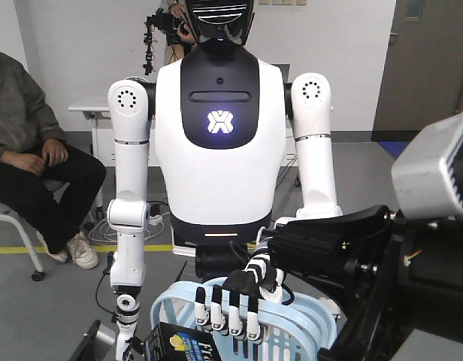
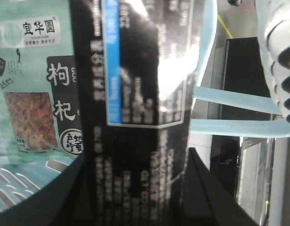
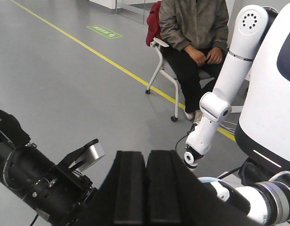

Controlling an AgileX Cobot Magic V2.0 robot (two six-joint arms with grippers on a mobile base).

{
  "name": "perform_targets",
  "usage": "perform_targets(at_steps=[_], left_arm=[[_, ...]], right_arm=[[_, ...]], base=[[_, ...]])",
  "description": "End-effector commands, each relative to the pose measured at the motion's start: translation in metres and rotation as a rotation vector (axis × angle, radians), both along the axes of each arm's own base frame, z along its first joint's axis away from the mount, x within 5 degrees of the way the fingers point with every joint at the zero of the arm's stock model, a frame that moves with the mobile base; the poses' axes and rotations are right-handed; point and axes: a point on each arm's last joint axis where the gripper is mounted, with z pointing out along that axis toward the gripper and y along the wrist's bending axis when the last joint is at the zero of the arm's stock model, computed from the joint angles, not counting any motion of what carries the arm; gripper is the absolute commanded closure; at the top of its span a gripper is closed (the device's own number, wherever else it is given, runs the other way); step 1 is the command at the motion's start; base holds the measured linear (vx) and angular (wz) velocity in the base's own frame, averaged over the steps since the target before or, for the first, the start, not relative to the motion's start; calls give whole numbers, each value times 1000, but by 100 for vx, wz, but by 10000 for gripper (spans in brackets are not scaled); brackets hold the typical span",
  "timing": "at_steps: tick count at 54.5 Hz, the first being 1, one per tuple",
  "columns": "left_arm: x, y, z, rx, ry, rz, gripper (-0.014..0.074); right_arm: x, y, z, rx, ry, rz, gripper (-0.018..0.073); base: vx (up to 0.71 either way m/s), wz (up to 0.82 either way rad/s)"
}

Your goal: Pick snacks and fruit into basket

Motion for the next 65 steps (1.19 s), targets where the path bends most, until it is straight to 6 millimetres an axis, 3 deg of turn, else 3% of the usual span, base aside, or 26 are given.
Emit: perform_targets(at_steps=[1,16,39,46,58,65], left_arm=[[1,-5,21,-99,-47,-16,239],[1,-5,21,-90,-57,-16,77],[0,-6,22,-101,-54,-29,96],[-1,-7,24,-111,-61,-45,199],[-7,-10,28,-129,-114,-139,607],[-11,-13,31,-141,-173,-227,604]], right_arm=[[-2,-5,18,69,-74,-32,567],[-2,-5,18,69,-74,-32,567],[-2,-5,18,69,-74,-32,567],[-2,-5,18,69,-74,-32,567],[-2,-5,18,69,-74,-32,567],[-2,-5,18,70,-73,-32,567]], base=[[0,0],[0,0],[0,0],[0,0],[0,0],[0,0]])
